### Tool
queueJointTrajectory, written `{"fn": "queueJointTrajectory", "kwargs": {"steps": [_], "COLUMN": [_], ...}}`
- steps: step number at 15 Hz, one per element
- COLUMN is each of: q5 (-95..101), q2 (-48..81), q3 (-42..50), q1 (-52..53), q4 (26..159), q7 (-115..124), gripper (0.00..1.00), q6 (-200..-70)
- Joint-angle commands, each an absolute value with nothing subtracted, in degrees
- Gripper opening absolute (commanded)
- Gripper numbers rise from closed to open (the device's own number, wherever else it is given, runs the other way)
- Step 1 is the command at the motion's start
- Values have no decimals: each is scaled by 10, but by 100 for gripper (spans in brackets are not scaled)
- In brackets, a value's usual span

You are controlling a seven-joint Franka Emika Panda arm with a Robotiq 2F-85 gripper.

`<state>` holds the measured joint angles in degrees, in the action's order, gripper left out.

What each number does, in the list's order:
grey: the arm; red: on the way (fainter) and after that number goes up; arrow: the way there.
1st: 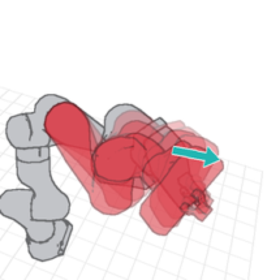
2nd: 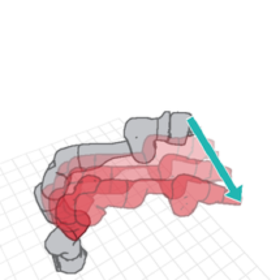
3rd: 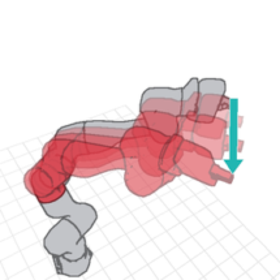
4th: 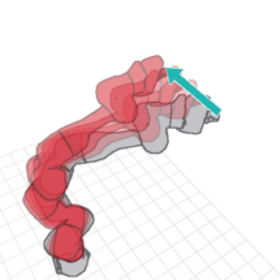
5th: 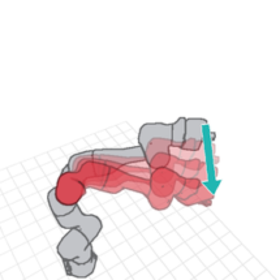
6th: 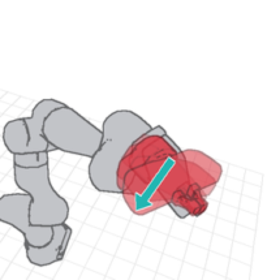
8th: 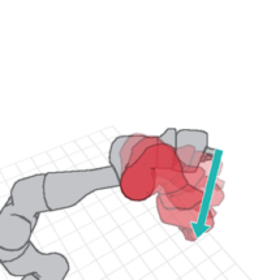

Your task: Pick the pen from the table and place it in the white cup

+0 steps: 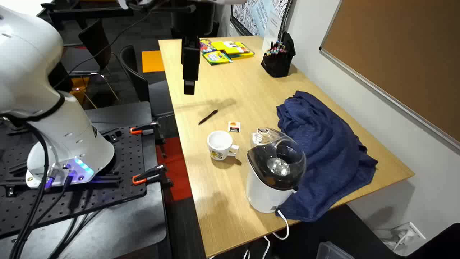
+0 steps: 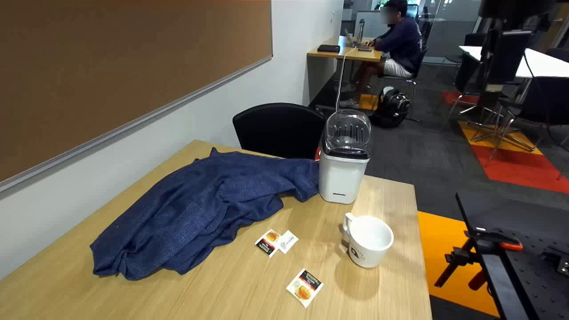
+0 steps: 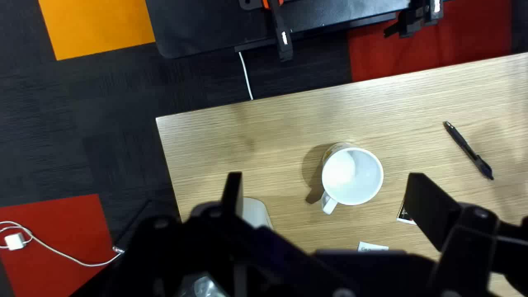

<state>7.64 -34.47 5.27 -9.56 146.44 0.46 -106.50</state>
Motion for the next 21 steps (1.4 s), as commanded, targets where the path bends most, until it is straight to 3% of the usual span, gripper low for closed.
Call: {"fn": "queueJointTrajectory", "kwargs": {"steps": [1, 14, 21], "q5": [78, 73, 28], "q2": [-345, -317, -256], "q3": [56, 17, -2], "q1": [-92, -31, 43], "q4": [1463, 1453, 1456], "q7": [6, -9, -51], "gripper": [100, 100, 100], "q6": [-1064, -1118, -1239]}}
